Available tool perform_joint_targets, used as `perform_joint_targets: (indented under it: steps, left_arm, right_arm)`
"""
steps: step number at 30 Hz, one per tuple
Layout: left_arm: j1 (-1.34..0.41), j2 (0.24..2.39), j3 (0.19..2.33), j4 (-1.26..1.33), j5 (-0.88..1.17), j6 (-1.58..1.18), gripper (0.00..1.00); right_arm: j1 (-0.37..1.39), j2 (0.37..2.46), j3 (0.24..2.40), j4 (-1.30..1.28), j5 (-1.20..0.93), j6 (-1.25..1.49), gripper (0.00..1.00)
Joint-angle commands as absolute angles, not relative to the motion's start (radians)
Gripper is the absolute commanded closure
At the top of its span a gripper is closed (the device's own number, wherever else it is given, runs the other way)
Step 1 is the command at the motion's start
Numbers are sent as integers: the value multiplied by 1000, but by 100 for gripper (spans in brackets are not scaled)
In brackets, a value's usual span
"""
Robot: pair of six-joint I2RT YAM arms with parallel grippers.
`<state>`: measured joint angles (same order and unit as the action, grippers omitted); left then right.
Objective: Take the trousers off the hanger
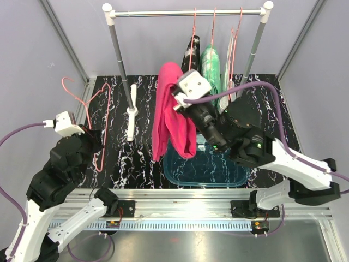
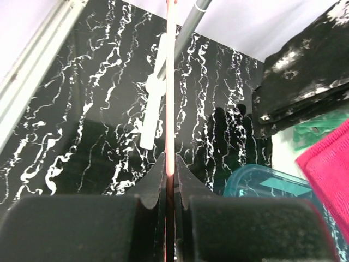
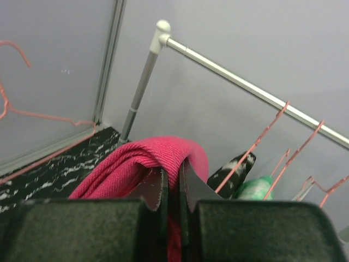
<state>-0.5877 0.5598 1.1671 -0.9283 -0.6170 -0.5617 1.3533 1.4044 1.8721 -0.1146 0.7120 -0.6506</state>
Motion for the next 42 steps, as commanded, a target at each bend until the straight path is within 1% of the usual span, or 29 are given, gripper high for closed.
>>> perform_joint_targets:
  steps: [1, 9, 21, 30, 33, 40, 42]
  left_arm:
    - [-588, 546, 1195, -896, -683, -520, 100]
    - [-588, 551, 1215, -896, -707, -499, 100]
    - [-588, 545, 1223, -896, -709, -479, 100]
    - [-588, 545, 1220, -888, -695, -477, 100]
    - [-588, 540, 1218, -884, -689, -479, 100]
    - [-588, 554, 1220, -870, -667, -466, 100]
    - [-588, 552, 1215, -861, -661, -465, 100]
  right_arm:
    - [1358, 1261, 1793, -80, 678, -552, 100]
    - [1358, 1063, 1524, -182, 715, -414, 100]
    - [1359, 776, 1227, -343, 839, -269, 100]
    - [1358, 655, 1151, -478, 1031, -186, 100]
    - [1358, 627, 1134, -549, 1103, -118, 100]
    - [1359, 542, 1123, -715, 1163, 35, 100]
    - [1359, 531, 1117, -753, 1167, 35, 100]
